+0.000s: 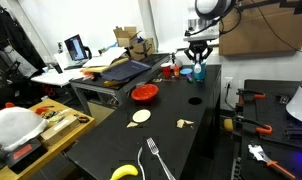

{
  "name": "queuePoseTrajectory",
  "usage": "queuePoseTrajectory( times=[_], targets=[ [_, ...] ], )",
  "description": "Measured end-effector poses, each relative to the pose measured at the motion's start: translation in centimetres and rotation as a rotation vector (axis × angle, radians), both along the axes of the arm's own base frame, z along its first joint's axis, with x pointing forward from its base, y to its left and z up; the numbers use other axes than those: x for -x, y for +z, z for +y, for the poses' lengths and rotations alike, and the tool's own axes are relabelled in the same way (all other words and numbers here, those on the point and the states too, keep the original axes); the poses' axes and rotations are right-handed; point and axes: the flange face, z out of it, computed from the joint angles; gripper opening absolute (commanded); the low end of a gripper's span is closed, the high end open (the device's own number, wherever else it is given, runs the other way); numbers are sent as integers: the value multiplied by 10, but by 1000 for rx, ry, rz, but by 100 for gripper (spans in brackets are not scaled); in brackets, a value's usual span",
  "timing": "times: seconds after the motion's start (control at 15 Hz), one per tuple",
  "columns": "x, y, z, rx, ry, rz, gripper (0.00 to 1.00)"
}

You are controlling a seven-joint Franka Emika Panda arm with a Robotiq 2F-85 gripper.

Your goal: Pick up the purple eggplant toy and move it to the right of the table, slide the eggplant toy a little to the right, pick up the toothpaste and put it in front of the blue cup

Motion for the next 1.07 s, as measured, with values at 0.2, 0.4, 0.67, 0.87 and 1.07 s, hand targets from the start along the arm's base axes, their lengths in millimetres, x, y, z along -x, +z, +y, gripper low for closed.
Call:
queuePoseTrajectory(
  times=[0.2,0.4,0.67,0.87,1.07],
  targets=[
    [3,-7,2,-10,-4,35,4],
    [6,-23,2,-33,-21,77,4],
    [12,-53,-4,-78,-79,133,4],
    [14,-73,-20,-105,-125,137,4],
    [14,-83,-42,-123,-154,119,4]
  ],
)
